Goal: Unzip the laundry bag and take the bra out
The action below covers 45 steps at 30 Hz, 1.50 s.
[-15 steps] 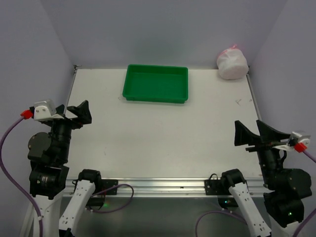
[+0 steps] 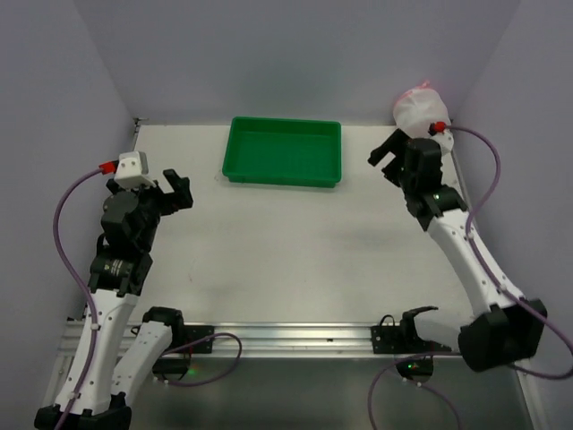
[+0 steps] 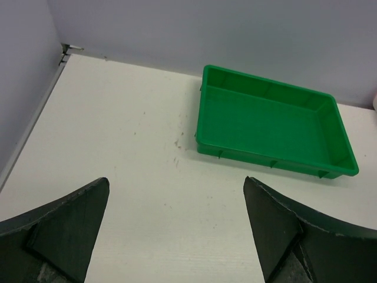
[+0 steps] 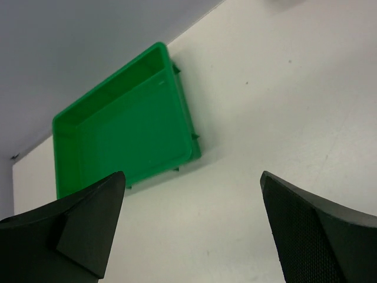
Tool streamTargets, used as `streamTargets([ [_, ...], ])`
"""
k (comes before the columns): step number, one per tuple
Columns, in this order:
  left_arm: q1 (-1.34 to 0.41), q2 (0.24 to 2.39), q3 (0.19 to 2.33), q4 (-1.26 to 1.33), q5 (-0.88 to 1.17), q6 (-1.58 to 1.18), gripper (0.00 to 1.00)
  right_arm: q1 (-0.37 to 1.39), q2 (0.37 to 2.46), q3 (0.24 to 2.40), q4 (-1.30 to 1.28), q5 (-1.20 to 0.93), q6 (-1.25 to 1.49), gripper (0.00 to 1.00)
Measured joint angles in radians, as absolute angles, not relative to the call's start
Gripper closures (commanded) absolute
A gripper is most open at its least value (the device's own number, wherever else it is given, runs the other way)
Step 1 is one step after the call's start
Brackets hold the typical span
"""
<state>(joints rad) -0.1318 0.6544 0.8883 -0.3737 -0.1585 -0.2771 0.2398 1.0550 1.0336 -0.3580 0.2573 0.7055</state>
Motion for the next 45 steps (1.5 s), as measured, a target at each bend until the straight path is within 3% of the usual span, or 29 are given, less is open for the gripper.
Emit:
streamTargets([
  [11,-0.133,0.696,0.824,-0.301,-0.184,-0.268,0.00,0.096,1.914,1.700,-0.277,0.505,0.811,0.06],
  [17,-0.133,0.715,0.809,-0.281,-0.186,-0.267,0.00,0.070,2.188,1.979,-0.269,0.631,0.790,0.05],
  [23,-0.133,0.745,0.804,-0.277,-0.183,-0.266,0.00,0.030,2.323,2.054,-0.210,0.654,0.733,0.10],
  [30,-0.133,0.766,0.803,-0.266,-0.176,-0.266,0.00,-0.033,2.393,2.089,-0.214,0.595,0.738,0.32],
  [33,-0.133,0.774,0.803,-0.266,-0.172,-0.266,0.00,-0.069,2.409,2.137,-0.219,0.542,0.759,0.57],
  [34,-0.133,0.775,0.803,-0.266,-0.171,-0.266,0.00,-0.081,2.411,2.148,-0.215,0.522,0.768,0.77],
  [36,-0.133,0.775,0.803,-0.265,-0.171,-0.266,0.00,-0.101,2.411,2.152,-0.205,0.493,0.784,0.97],
  [41,-0.133,0.773,0.802,-0.262,-0.171,-0.265,0.00,-0.134,2.410,2.138,-0.148,0.411,0.784,1.00],
  [45,-0.133,0.762,0.793,-0.255,-0.171,-0.265,0.00,-0.126,2.331,1.964,-0.035,0.346,0.757,1.00],
])
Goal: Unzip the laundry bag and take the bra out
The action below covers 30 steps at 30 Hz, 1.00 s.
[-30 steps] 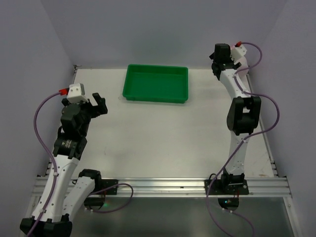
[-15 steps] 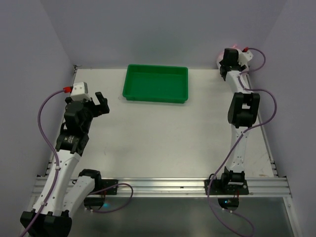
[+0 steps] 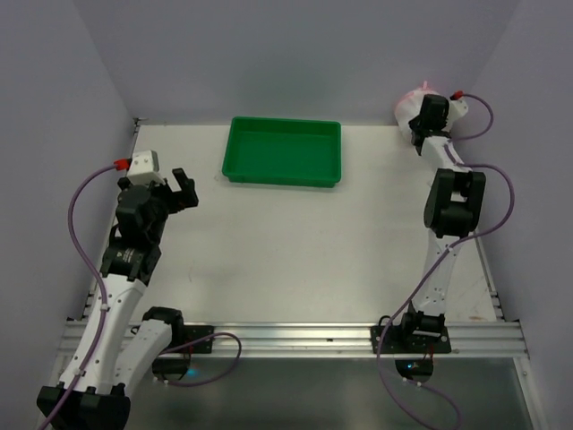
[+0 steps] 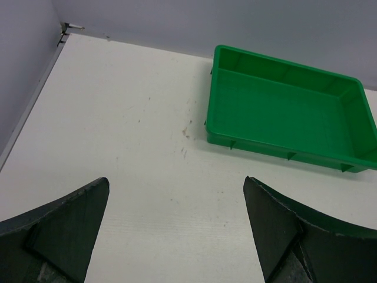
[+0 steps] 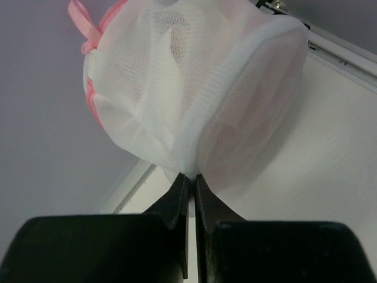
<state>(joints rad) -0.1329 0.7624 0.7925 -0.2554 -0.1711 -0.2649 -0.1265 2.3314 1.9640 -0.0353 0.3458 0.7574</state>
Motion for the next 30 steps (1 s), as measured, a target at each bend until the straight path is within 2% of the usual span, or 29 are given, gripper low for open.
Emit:
streamTargets([
  [5,-0.133,0.734,0.786,-0.251,-0.167,-0.265,0.00,-0.076,2.121,1.711,0.009,0.337,0.686,1.00],
  [12,-0.133,0.681,0.770,-0.248,-0.156,-0.265,0.00,0.065,1.638,1.400,0.031,0.236,0.574,1.00],
  [20,-0.143,0.663,0.770,-0.248,-0.109,-0.267,0.00,0.209,1.137,1.101,0.019,-0.226,0.529,1.00],
  [23,-0.145,0.666,0.770,-0.250,-0.086,-0.269,0.00,0.328,1.063,0.942,0.024,-0.376,0.535,1.00],
  [28,-0.146,0.668,0.769,-0.255,-0.048,-0.274,0.00,0.490,1.096,0.713,0.019,-0.490,0.522,1.00],
  [30,-0.146,0.667,0.759,-0.255,-0.034,-0.279,0.00,0.522,1.137,0.648,0.016,-0.508,0.514,0.79],
])
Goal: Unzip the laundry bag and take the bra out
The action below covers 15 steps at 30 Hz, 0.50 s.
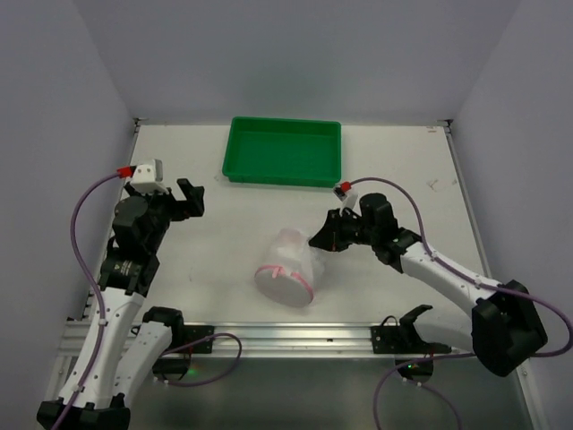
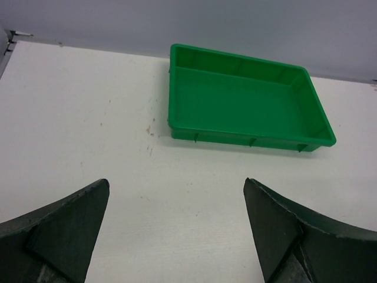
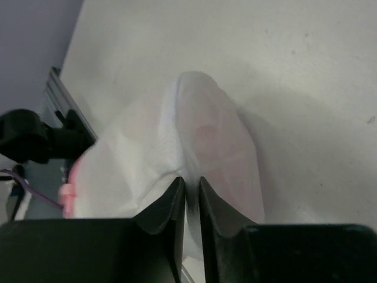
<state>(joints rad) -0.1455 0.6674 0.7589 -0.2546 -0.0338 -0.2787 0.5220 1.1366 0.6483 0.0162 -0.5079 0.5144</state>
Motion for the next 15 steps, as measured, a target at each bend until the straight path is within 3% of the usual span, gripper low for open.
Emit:
streamTargets([
  [2,-0.146,0.667,0.741,-0.258,-0.018,-0.282,0.00,0.530,1.188,0.623,0.019,-0.516,0.502,0.57],
  [3,-0.146,0.667,0.733,-0.264,-0.006,-0.288,0.00,0.530,1.213,0.623,0.021,-0.515,0.494,0.52],
  [4,-0.146,0.669,0.726,-0.271,0.009,-0.295,0.00,0.530,1.229,0.625,0.022,-0.510,0.485,0.27],
  [5,-0.146,0.672,0.721,-0.276,0.021,-0.297,0.00,0.532,1.237,0.627,0.015,-0.505,0.480,0.20],
  [8,-0.146,0.674,0.719,-0.296,0.069,-0.311,0.00,0.560,1.222,0.654,-0.034,-0.461,0.439,0.09],
  [15,-0.146,0.683,0.678,-0.315,0.124,-0.338,0.00,0.698,1.037,0.794,-0.151,-0.349,0.342,0.08],
])
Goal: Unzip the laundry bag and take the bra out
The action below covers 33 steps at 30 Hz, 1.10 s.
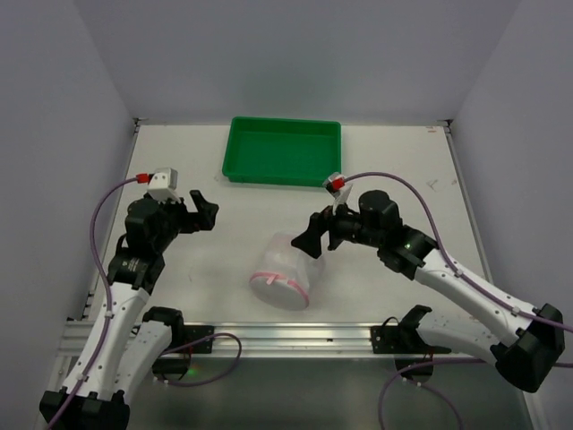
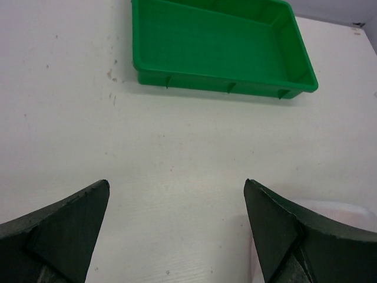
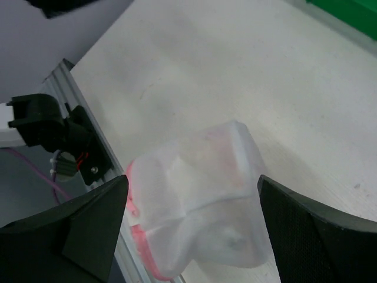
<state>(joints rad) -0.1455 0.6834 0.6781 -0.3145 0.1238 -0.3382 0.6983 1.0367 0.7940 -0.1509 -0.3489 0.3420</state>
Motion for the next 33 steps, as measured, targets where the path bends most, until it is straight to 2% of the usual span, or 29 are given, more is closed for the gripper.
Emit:
streamTargets([
  [5,-0.146,0.732,0.653,-0.322,0.150,-0.361,0.00,0.856,1.009,0.869,-0.194,-0.295,0.293,0.13],
  [11,-0.146,0.769,0.651,-0.323,0.198,-0.384,0.00,0.991,1.095,0.847,-0.265,-0.251,0.284,0.16],
  [18,-0.146,0.780,0.640,-0.326,0.207,-0.386,0.00,1.059,1.212,0.846,-0.296,-0.231,0.260,0.22],
  [21,-0.146,0.783,0.639,-0.326,0.212,-0.387,0.00,1.060,1.267,0.868,-0.300,-0.215,0.249,0.37],
  [22,-0.146,0.783,0.639,-0.326,0.213,-0.387,0.00,1.060,1.293,0.883,-0.301,-0.208,0.244,0.55],
  [24,-0.146,0.788,0.636,-0.325,0.218,-0.391,0.00,1.060,1.350,0.926,-0.303,-0.199,0.236,0.75],
  [25,-0.146,0.790,0.633,-0.326,0.221,-0.394,0.00,1.060,1.377,0.949,-0.305,-0.198,0.241,0.91],
  [27,-0.146,0.794,0.628,-0.331,0.228,-0.403,0.00,1.060,1.416,0.988,-0.305,-0.193,0.249,1.00],
  [33,-0.146,0.793,0.620,-0.335,0.233,-0.428,0.00,1.050,1.437,1.068,-0.274,-0.136,0.344,1.00],
])
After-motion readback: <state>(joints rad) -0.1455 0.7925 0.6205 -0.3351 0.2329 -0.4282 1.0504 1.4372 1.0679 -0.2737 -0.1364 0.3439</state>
